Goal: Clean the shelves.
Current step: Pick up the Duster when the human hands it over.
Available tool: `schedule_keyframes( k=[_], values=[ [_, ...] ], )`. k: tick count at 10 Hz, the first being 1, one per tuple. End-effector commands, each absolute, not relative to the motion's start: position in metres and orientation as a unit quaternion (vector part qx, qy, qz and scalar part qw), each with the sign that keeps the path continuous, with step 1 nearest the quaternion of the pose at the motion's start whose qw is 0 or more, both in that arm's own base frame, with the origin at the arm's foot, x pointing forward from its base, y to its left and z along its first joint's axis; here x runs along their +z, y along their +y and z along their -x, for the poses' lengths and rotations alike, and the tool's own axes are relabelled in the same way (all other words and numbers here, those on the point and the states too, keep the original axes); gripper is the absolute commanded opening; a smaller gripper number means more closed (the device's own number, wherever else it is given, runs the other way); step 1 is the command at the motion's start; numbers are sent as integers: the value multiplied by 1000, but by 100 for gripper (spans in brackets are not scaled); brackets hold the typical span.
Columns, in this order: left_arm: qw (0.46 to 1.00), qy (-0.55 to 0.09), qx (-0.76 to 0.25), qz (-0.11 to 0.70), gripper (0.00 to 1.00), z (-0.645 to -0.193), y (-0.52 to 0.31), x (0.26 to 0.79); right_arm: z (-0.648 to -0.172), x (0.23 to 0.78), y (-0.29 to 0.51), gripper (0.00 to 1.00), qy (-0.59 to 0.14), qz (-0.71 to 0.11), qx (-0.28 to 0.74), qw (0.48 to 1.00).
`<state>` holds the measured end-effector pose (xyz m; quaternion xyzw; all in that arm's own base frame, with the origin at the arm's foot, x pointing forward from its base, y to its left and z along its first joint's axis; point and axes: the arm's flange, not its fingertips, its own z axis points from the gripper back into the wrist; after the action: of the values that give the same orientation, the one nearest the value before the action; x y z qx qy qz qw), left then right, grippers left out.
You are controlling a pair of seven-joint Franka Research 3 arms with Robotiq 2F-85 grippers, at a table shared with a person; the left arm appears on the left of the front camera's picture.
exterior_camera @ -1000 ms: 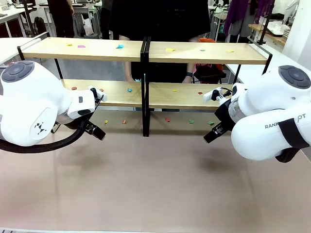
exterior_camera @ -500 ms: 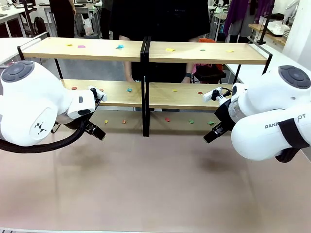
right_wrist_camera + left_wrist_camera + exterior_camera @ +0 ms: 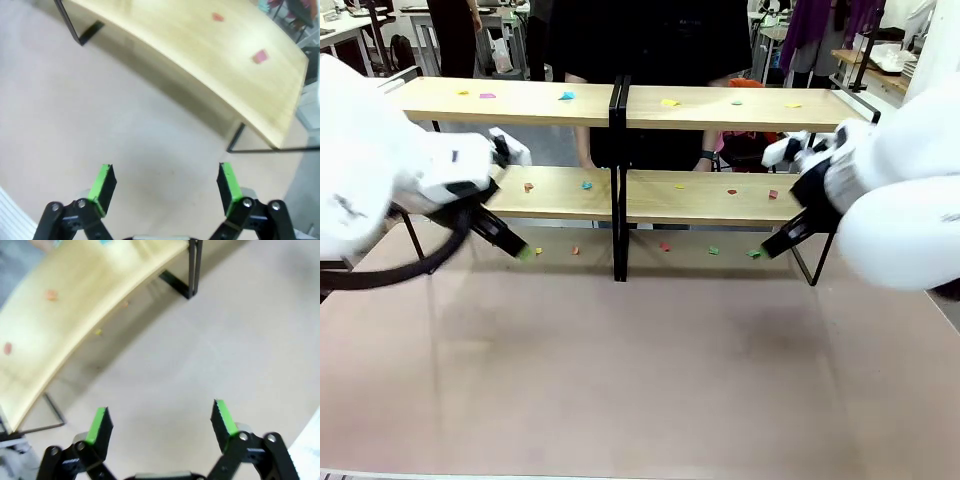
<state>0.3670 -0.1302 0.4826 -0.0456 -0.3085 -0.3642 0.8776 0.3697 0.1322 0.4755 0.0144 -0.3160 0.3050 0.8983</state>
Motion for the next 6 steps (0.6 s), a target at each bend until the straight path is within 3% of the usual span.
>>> schedule_keyframes(
  k=[1,3,6],
  values=[
    [856,-350,-380,38,100,-294,-65,517,-321,519,87,100,-338,-14,328,882],
    [833,-395,-385,47,100,-261,-26,560,-296,559,56,100,-373,-9,336,865],
    [817,-439,-364,85,100,-251,34,597,-272,599,33,100,-411,17,327,851]
  ],
)
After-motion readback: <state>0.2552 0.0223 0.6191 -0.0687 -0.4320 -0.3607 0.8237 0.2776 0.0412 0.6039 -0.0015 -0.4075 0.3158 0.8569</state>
